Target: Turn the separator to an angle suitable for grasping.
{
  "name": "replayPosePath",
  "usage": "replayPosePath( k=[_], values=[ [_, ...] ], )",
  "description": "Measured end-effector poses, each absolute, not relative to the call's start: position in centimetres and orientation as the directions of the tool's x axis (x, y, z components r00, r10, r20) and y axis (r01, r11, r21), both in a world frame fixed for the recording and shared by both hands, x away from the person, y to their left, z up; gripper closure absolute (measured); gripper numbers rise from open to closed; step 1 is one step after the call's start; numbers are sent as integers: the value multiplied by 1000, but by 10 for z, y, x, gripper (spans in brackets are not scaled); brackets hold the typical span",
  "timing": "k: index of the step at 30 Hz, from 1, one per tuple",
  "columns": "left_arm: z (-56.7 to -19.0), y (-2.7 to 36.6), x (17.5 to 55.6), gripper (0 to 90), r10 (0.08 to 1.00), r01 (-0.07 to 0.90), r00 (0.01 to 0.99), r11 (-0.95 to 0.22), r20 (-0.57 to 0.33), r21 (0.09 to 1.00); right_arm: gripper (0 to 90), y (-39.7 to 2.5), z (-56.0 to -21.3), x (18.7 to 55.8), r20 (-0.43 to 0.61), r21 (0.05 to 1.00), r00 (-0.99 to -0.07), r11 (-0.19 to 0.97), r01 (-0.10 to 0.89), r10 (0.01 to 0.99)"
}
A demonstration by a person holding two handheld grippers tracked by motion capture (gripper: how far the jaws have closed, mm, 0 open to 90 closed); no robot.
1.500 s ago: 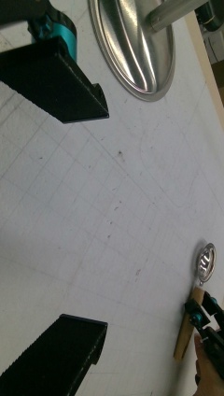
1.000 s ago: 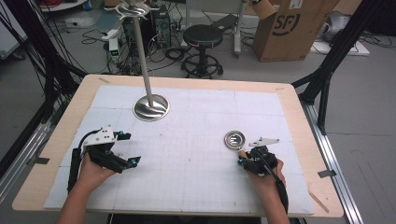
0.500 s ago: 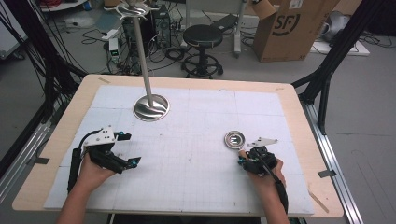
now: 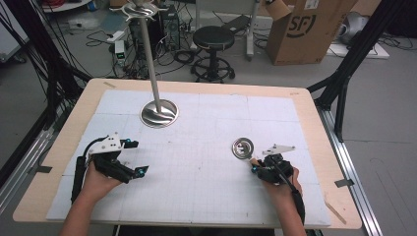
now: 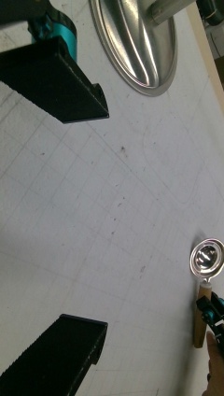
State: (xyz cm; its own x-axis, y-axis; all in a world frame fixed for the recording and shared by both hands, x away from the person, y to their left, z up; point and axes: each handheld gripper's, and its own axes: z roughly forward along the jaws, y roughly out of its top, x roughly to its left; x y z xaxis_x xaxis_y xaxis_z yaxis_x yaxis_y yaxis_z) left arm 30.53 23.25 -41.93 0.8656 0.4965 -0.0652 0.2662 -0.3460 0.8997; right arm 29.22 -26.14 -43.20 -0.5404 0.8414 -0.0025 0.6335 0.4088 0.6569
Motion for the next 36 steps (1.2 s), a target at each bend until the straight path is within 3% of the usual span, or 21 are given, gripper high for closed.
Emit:
replayPosePath(
  k=[3, 4, 13, 19, 22, 36],
  values=[
    [-419, 232, 306, 18, 494, 260, 867, -345, -61, 902, 665, -261, -434, 293, -26, 648, -550, 433, 626, 835],
    [-419, 233, 306, 18, 495, 261, 866, -338, -65, 904, 600, -259, -436, 293, -73, 641, -547, 460, 615, 834],
    [-419, 234, 306, 18, 498, 264, 865, -337, -67, 904, 592, -248, -434, 290, -154, 616, -537, 506, 604, 829],
    [-419, 234, 306, 18, 498, 264, 864, -332, -69, 905, 664, -246, -433, 291, -162, 607, -539, 514, 606, 827],
    [-419, 235, 306, 18, 498, 265, 864, -332, -70, 905, 645, -244, -433, 291, -198, 598, -535, 534, 598, 821],
    [-419, 234, 306, 18, 496, 267, 866, -341, -68, 901, 680, -252, -433, 294, -119, 613, -537, 487, 622, 835]
  ],
)
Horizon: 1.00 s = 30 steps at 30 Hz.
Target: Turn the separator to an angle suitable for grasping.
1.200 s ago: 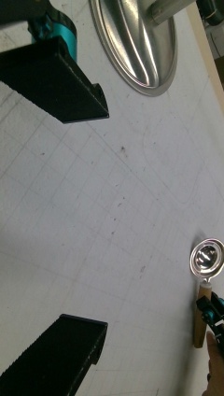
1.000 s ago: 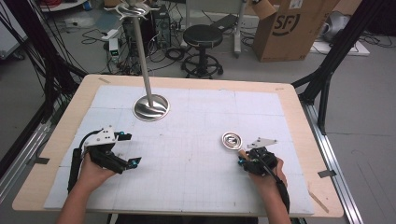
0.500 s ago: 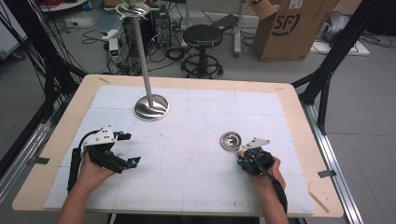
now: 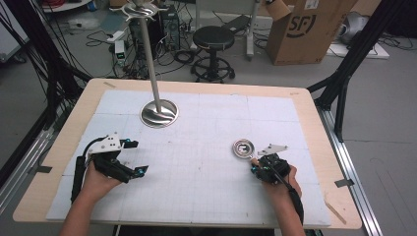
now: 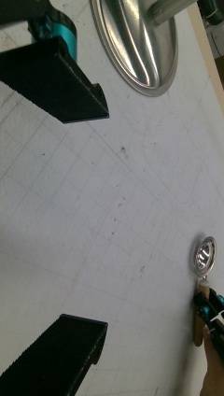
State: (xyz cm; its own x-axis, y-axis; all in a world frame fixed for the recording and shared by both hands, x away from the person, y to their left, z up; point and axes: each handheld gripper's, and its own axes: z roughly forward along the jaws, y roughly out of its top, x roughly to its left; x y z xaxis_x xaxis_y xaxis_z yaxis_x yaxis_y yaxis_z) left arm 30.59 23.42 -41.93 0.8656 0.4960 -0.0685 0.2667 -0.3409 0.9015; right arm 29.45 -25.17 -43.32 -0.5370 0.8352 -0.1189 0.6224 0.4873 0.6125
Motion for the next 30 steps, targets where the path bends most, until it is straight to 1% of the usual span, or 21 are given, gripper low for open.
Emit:
replayPosePath(
  k=[5, 8, 11, 20, 25, 30],
  values=[
    [-419, 234, 306, 18, 497, 267, 865, -340, -69, 902, 680, -253, -433, 295, -99, 618, -551, 485, 619, 829],
    [-420, 234, 306, 18, 493, 268, 867, -340, -72, 902, 680, -251, -432, 294, -58, 622, -575, 480, 619, 816],
    [-420, 234, 306, 18, 493, 268, 867, -338, -73, 902, 680, -247, -432, 295, -48, 623, -596, 490, 610, 802],
    [-418, 236, 305, 18, 495, 267, 865, -326, -77, 907, 679, -220, -431, 299, -15, 621, -677, 538, 570, 736],
    [-418, 237, 306, 18, 496, 266, 865, -321, -78, 909, 679, -203, -431, 301, 7, 614, -707, 555, 561, 707],
    [-418, 237, 306, 18, 495, 265, 866, -318, -79, 910, 679, -183, -431, 307, 11, 617, -746, 582, 530, 666]
  ],
)
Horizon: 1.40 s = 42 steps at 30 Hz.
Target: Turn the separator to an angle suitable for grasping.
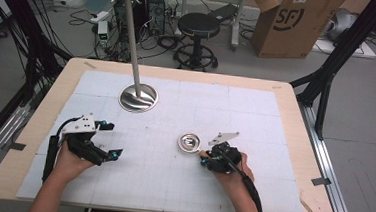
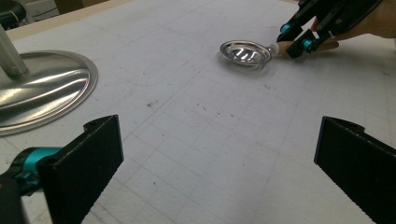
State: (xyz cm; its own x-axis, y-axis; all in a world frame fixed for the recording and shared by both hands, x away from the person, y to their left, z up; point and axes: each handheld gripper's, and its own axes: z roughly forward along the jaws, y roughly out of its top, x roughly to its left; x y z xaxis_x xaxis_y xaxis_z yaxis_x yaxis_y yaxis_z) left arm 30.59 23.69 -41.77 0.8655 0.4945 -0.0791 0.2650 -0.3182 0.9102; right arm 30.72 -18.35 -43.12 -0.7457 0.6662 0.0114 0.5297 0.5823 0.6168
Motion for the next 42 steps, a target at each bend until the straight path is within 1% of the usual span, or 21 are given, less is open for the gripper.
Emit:
replayPosePath(
  k=[1, 3, 5, 6, 21, 22, 29, 32, 33, 34, 38, 42],
  values=[
    [-418, 237, 306, 18, 492, 265, 867, -317, -81, 911, 679, -178, -431, 308, 16, 611, -752, 589, 529, 659],
    [-418, 237, 306, 18, 493, 265, 866, -317, -81, 911, 679, -163, -430, 311, 10, 610, -785, 618, 495, 619],
    [-418, 237, 306, 18, 494, 265, 866, -318, -80, 910, 679, -157, -430, 312, 12, 605, -791, 625, 493, 612],
    [-418, 237, 306, 18, 494, 266, 866, -318, -81, 910, 679, -148, -430, 315, 18, 608, -809, 636, 476, 588],
    [-418, 236, 306, 18, 491, 264, 867, -317, -80, 911, 678, -91, -428, 320, 38, 597, -895, 708, 377, 444],
    [-418, 236, 306, 18, 492, 265, 867, -318, -80, 910, 678, -86, -429, 320, 24, 597, -900, 716, 362, 434],
    [-419, 235, 306, 18, 490, 266, 868, -321, -81, 909, 666, -84, -432, 321, 15, 590, -902, 725, 356, 431],
    [-419, 235, 306, 18, 489, 269, 868, -323, -84, 907, 586, -86, -430, 317, 2, 588, -895, 724, 362, 446],
    [-419, 235, 306, 18, 488, 270, 868, -321, -86, 908, 586, -86, -430, 317, 2, 588, -895, 724, 362, 446],
    [-419, 235, 306, 18, 489, 269, 868, -322, -84, 908, 579, -91, -428, 314, -10, 590, -893, 723, 358, 450],
    [-419, 235, 306, 18, 489, 271, 868, -324, -85, 906, 577, -104, -424, 307, -6, 610, -888, 705, 361, 460],
    [-420, 234, 306, 18, 488, 272, 869, -330, -83, 904, 570, -124, -424, 298, -3, 613, -873, 691, 383, 487]
  ],
)
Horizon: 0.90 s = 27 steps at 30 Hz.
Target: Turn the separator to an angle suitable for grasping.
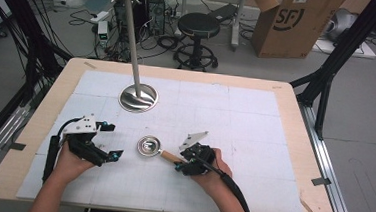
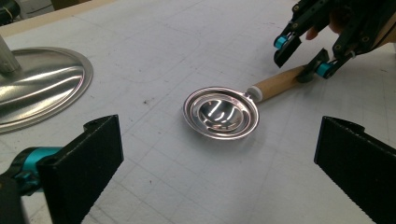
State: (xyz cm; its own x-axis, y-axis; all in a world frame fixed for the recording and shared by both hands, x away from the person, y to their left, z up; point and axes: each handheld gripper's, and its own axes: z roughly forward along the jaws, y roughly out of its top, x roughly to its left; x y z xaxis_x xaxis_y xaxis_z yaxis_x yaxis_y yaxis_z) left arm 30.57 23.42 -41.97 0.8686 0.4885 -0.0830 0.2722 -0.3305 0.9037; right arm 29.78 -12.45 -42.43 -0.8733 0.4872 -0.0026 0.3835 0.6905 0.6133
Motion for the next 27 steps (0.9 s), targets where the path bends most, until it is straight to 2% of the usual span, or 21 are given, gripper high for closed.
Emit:
replayPosePath(
  k=[11, 27],
  values=[
    [-421, 233, 306, 18, 485, 273, 871, -342, -80, 899, 563, -154, -433, 281, -26, 610, -847, 679, 408, 531],
    [-422, 232, 307, 18, 486, 279, 870, -337, -87, 899, 573, -168, -437, 307, -12, 647, -788, 606, 463, 615]
  ],
)
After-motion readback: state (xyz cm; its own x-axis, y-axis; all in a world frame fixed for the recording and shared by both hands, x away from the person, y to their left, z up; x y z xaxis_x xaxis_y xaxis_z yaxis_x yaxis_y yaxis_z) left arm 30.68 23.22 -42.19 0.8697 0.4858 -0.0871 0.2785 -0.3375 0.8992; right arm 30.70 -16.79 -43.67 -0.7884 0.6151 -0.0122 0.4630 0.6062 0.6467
